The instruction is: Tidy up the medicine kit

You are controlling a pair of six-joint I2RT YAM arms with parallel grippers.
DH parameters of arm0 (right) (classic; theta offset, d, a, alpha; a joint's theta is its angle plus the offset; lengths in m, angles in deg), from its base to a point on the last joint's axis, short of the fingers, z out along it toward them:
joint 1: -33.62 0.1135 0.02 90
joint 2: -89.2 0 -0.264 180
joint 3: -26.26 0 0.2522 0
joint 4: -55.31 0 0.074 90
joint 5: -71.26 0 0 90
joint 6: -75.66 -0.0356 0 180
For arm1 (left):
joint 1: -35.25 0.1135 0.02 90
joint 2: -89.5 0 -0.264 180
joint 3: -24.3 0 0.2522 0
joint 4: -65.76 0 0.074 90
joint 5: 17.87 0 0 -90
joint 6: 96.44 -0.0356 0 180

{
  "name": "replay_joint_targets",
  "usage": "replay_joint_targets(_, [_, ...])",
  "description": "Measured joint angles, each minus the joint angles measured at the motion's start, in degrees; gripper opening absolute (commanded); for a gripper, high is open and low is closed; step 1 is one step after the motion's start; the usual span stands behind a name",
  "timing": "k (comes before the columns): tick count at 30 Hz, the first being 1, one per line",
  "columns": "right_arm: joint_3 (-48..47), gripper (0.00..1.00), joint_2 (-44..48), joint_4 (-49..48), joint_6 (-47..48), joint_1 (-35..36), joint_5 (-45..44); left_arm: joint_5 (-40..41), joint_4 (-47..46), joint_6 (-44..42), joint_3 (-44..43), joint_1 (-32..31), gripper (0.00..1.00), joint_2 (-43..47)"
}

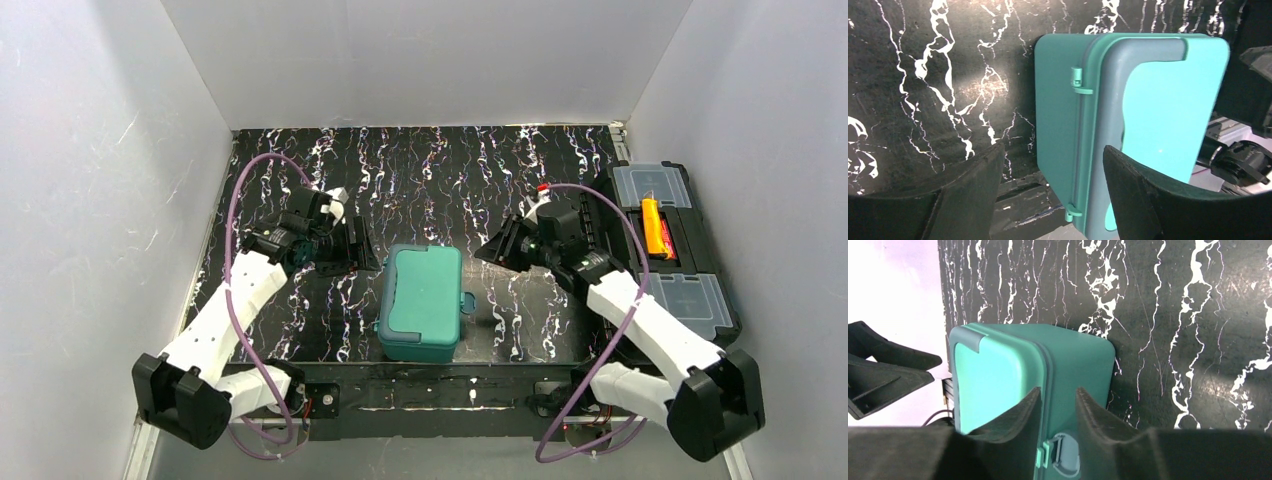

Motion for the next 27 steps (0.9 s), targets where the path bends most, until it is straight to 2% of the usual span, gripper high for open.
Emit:
replay_joint_targets(4, [0.9, 0.53, 5.4, 2.51, 1.44, -0.37, 1.22, -3.3, -0.04, -0.04, -0.52, 0.0, 0.73, 1.55])
replay_joint_targets(11, [8.33, 0.54, 12.79, 1.86, -0.74, -0.37, 5.18, -12.15, -1.49, -0.07, -0.13, -0.28, 0.75, 1.7])
replay_joint_targets(18, [15.17, 0.54, 14.14, -0.02, -5.29, -0.35, 9.22, -17.59, -3.98, 0.13, 2.43, -2.49, 0.75, 0.76])
replay_joint_targets(27, [19.61, 0.52, 13.7, -6.08, -9.11, -0.35, 12.37, -17.88, -4.59, 0.0, 4.55, -5.79, 0.76, -1.31])
